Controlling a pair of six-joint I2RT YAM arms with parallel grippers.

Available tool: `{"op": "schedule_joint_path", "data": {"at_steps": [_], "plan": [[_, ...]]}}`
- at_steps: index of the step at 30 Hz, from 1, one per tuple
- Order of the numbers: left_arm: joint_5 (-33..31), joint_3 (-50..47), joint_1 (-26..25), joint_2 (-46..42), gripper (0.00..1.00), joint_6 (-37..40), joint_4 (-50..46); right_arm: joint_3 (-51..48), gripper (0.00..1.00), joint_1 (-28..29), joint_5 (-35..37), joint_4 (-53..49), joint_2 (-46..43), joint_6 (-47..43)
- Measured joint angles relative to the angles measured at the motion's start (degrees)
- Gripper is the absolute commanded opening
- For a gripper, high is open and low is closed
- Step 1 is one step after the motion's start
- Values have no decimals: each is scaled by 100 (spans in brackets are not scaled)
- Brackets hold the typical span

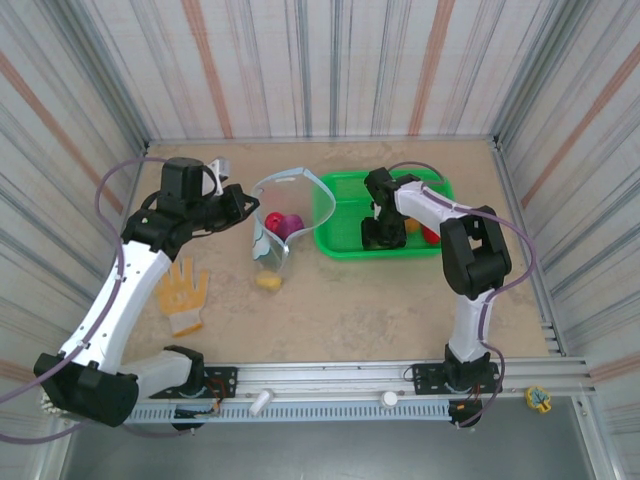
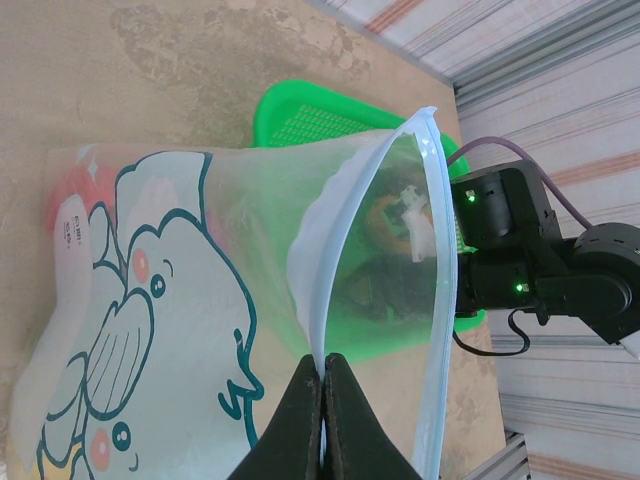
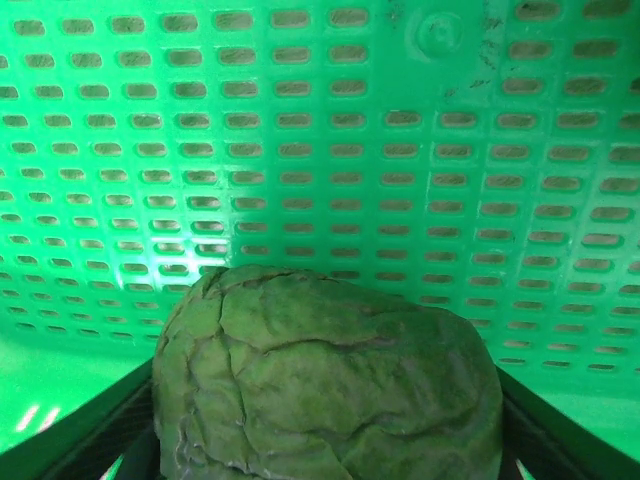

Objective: Place the food in the zip-top bag and seal the zipper

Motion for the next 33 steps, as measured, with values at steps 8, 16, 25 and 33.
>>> {"op": "schedule_joint_path", "data": {"at_steps": [8, 16, 25, 33], "plan": [[0, 0, 0, -55, 0, 0, -17, 4, 56, -17, -4, 48, -168, 74], [4, 0, 0, -81, 0, -2, -42, 616, 56, -57, -9, -94, -1117, 72], [39, 0, 0, -81, 0, -24, -42, 1342, 56, 376, -560, 118, -2105, 227], [42, 0, 0, -81, 0, -37, -39, 2474, 57, 1635, -992, 310, -1615, 254]]}}
